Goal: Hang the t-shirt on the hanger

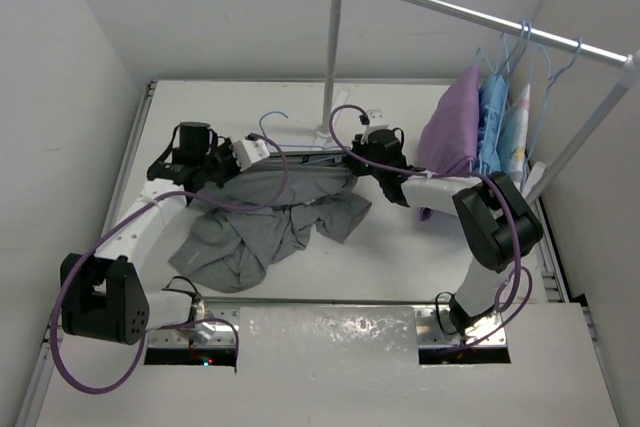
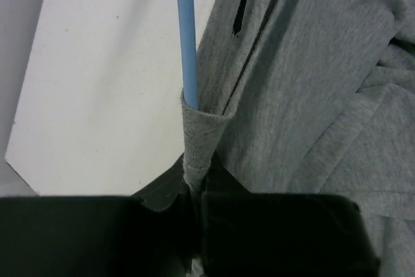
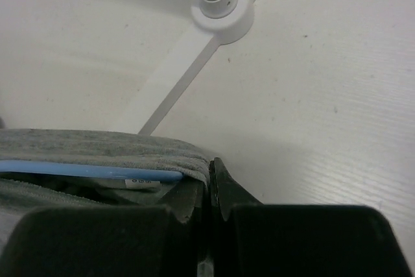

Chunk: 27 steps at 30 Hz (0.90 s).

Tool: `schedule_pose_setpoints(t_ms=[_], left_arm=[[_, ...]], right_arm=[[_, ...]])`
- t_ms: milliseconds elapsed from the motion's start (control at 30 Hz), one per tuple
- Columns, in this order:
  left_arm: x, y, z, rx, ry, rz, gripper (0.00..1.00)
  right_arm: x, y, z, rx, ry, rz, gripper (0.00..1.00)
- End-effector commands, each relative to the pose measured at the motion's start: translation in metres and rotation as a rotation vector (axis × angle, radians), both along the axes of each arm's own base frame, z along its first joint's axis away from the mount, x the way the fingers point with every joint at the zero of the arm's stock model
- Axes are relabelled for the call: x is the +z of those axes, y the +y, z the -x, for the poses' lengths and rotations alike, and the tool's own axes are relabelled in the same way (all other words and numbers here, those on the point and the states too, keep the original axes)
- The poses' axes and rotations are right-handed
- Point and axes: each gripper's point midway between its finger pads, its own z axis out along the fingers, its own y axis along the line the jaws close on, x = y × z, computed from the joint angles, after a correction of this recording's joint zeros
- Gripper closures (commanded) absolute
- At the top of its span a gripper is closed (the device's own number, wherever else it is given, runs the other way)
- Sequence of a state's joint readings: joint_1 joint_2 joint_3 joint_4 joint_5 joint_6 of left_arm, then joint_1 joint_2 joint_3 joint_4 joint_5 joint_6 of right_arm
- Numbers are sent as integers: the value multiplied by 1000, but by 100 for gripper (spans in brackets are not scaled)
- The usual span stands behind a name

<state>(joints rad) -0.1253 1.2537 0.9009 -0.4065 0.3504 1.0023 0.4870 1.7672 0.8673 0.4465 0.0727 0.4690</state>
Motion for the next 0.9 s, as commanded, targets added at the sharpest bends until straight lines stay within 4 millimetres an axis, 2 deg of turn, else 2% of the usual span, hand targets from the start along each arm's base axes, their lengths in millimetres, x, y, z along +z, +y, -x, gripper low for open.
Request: schedule_pose_setpoints(t_ms=[0,133,200,233,333,433,467,567,600,667,733,867], left_arm=[[40,35,-15,77,-126,-104,100],[37,40,-14,56,-130,-159,100],[37,39,-15,34,-136,-172,100],[43,36,-20,29,-163,-160,100],[56,17,-27,24,-175,-62,100],[57,-3,-27,14,-177,-6,100],[49,-10,-23,4,-161,15,100],[47,-33,-18,-52,-135,126,100],[46,-37,-17,-64,-127,149,100],[43,-47,-13,-97,-113,196,100],[43,-55,-15,-119,-127,231,100],[43,-70,-22,-122,-135,263,100]], right_arm=[[3,-68,-15,-200,-18,230,100],[16,-84,-20,-267,-54,423,100],[27,-76,-26,-247,-88,577,100],[33,-63,-25,-238,-111,626,100],[39,-33,-36,-167,-135,533,100],[51,-8,-31,-82,-185,440,100],[60,8,-31,-15,-216,407,100],[84,41,-18,144,-306,385,100],[98,45,-12,173,-336,360,100],[101,48,1,227,-355,333,100],[114,51,12,290,-403,326,100],[100,51,18,336,-362,382,98]])
